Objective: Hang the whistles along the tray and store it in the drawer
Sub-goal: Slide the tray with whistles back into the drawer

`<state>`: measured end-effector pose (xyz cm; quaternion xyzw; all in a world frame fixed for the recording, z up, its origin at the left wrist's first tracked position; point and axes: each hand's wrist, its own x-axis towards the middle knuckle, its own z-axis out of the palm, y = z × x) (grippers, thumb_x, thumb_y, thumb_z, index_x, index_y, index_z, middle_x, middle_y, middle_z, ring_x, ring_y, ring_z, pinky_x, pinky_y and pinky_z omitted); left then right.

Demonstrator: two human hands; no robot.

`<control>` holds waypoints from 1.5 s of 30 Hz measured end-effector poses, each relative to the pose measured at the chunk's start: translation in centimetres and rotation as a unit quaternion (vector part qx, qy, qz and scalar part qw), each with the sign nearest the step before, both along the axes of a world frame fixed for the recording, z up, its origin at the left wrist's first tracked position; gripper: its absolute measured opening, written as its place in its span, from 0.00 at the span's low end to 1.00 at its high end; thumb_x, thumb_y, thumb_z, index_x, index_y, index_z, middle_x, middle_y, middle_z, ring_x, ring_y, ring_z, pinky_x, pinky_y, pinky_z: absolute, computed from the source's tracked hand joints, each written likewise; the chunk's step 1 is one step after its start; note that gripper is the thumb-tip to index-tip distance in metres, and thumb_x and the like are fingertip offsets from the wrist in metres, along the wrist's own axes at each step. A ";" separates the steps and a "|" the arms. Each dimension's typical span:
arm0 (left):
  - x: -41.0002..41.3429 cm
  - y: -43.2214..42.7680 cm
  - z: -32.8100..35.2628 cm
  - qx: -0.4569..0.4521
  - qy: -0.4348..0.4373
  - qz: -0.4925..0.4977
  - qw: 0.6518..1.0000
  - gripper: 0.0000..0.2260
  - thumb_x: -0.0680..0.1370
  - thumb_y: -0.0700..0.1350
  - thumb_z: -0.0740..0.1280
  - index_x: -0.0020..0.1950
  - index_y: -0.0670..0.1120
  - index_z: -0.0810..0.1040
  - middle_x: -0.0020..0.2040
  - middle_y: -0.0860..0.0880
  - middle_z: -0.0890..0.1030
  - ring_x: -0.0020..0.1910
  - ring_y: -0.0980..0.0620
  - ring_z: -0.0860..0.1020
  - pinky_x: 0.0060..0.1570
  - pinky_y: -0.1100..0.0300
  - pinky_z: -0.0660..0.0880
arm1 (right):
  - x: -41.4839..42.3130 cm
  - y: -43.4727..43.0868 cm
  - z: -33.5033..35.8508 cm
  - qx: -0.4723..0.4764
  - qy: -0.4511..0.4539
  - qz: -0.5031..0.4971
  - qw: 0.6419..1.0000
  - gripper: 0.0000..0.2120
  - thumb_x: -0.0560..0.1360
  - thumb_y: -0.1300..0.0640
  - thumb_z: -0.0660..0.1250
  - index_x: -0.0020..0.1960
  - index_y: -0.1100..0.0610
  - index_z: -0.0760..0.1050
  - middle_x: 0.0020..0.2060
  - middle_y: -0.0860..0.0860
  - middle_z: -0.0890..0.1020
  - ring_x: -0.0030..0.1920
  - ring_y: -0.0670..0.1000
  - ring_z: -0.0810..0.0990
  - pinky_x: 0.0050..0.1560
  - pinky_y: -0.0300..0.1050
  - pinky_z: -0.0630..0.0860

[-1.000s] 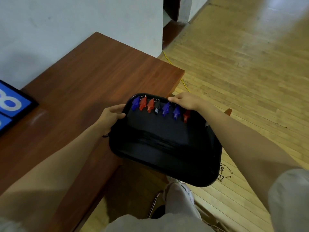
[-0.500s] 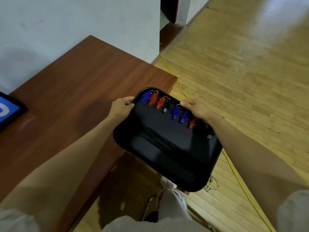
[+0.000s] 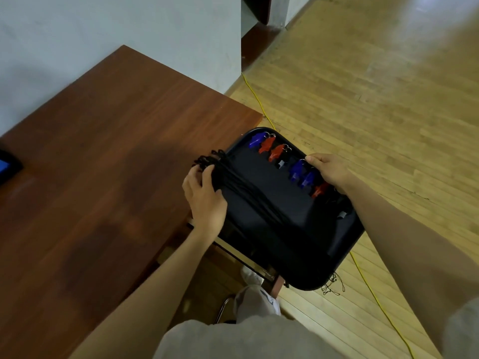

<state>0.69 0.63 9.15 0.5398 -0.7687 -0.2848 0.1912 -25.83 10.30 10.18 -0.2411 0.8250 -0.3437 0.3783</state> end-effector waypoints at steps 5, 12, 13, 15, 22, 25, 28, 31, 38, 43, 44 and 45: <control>-0.9 2.1 -0.6 0.233 0.104 0.139 0.957 0.29 0.77 0.36 0.64 0.74 0.47 0.55 0.72 0.45 0.58 0.69 0.45 0.65 0.62 0.59 0.65 | -0.5 1.0 -0.8 0.002 -0.007 -0.014 1.000 0.14 0.81 0.54 0.60 0.57 0.61 0.79 0.58 0.58 0.80 0.52 0.52 0.78 0.47 0.35 0.71; -0.5 3.4 -2.5 0.348 0.133 0.166 0.913 0.34 0.78 0.33 0.57 0.78 0.52 0.44 0.74 0.44 0.63 0.66 0.43 0.71 0.63 0.47 0.73 | -0.6 1.4 -2.9 0.034 -0.004 0.024 0.999 0.17 0.81 0.52 0.59 0.55 0.64 0.79 0.56 0.62 0.80 0.53 0.59 0.79 0.49 0.42 0.68; -0.3 3.6 -2.8 0.359 0.134 0.165 0.909 0.34 0.78 0.32 0.57 0.78 0.52 0.45 0.74 0.44 0.63 0.64 0.44 0.72 0.61 0.48 0.75 | -0.7 1.3 -3.2 0.040 0.002 0.032 0.999 0.16 0.81 0.52 0.59 0.54 0.62 0.79 0.55 0.62 0.81 0.51 0.58 0.79 0.49 0.42 0.68; 0.2 4.0 -3.2 0.376 0.151 0.168 0.899 0.34 0.78 0.31 0.56 0.78 0.53 0.45 0.73 0.46 0.63 0.62 0.46 0.73 0.57 0.49 0.77 | -0.7 1.0 -3.7 0.052 0.011 0.046 0.998 0.15 0.81 0.51 0.59 0.54 0.60 0.79 0.54 0.60 0.81 0.51 0.58 0.78 0.51 0.46 0.70; 0.2 4.8 -4.8 0.399 0.165 0.198 0.880 0.33 0.79 0.32 0.57 0.78 0.53 0.46 0.73 0.47 0.63 0.65 0.44 0.71 0.60 0.46 0.75 | -0.9 -0.1 -5.5 0.083 0.020 0.082 0.993 0.16 0.81 0.51 0.58 0.57 0.60 0.78 0.55 0.58 0.81 0.54 0.57 0.78 0.54 0.45 0.69; 0.2 5.0 -5.8 0.407 0.177 0.216 0.870 0.33 0.79 0.32 0.58 0.78 0.53 0.48 0.72 0.46 0.65 0.66 0.43 0.70 0.61 0.43 0.74 | -1.2 -0.5 -6.3 0.095 0.023 0.096 0.991 0.16 0.81 0.50 0.58 0.56 0.60 0.78 0.54 0.59 0.81 0.53 0.59 0.78 0.55 0.49 0.71; 0.1 5.2 -6.4 0.404 0.195 0.240 0.861 0.32 0.79 0.31 0.57 0.77 0.53 0.50 0.70 0.45 0.66 0.65 0.43 0.71 0.60 0.44 0.75 | -1.4 -1.1 -7.1 0.099 0.020 0.111 0.989 0.17 0.81 0.50 0.58 0.56 0.60 0.78 0.52 0.56 0.81 0.54 0.58 0.78 0.53 0.47 0.70; 0.0 5.4 -6.9 0.403 0.211 0.261 0.851 0.33 0.78 0.30 0.57 0.77 0.54 0.52 0.71 0.44 0.66 0.64 0.43 0.71 0.58 0.47 0.76 | -1.6 -1.5 -7.8 0.102 0.017 0.125 0.987 0.15 0.81 0.50 0.57 0.56 0.58 0.79 0.46 0.52 0.79 0.50 0.54 0.76 0.50 0.43 0.67; -1.1 5.9 -7.1 0.407 0.226 0.234 0.853 0.33 0.78 0.29 0.57 0.77 0.54 0.51 0.74 0.46 0.62 0.63 0.45 0.71 0.51 0.53 0.77 | -3.0 -0.1 -8.1 0.105 0.017 0.112 0.988 0.17 0.81 0.50 0.58 0.61 0.59 0.77 0.54 0.55 0.79 0.58 0.56 0.76 0.55 0.45 0.68; -2.1 6.6 -7.6 0.430 0.218 0.231 0.845 0.34 0.78 0.29 0.56 0.77 0.55 0.50 0.72 0.44 0.64 0.66 0.42 0.70 0.54 0.47 0.76 | -3.7 0.9 -8.1 0.125 0.032 0.098 0.987 0.18 0.81 0.49 0.58 0.61 0.59 0.77 0.57 0.57 0.80 0.57 0.57 0.77 0.59 0.48 0.70; -2.1 6.6 -7.8 0.432 0.215 0.232 0.845 0.33 0.78 0.29 0.56 0.77 0.55 0.50 0.72 0.43 0.64 0.66 0.42 0.70 0.55 0.46 0.76 | -3.7 0.9 -8.2 0.125 0.032 0.098 0.987 0.18 0.80 0.49 0.58 0.61 0.59 0.77 0.57 0.57 0.80 0.56 0.56 0.77 0.58 0.48 0.70; -2.1 6.6 -7.9 0.433 0.214 0.234 0.844 0.33 0.78 0.29 0.56 0.77 0.54 0.50 0.72 0.43 0.65 0.66 0.42 0.70 0.56 0.45 0.76 | -3.6 0.9 -8.3 0.126 0.033 0.101 0.986 0.18 0.81 0.49 0.58 0.61 0.59 0.77 0.57 0.57 0.80 0.54 0.55 0.76 0.57 0.47 0.70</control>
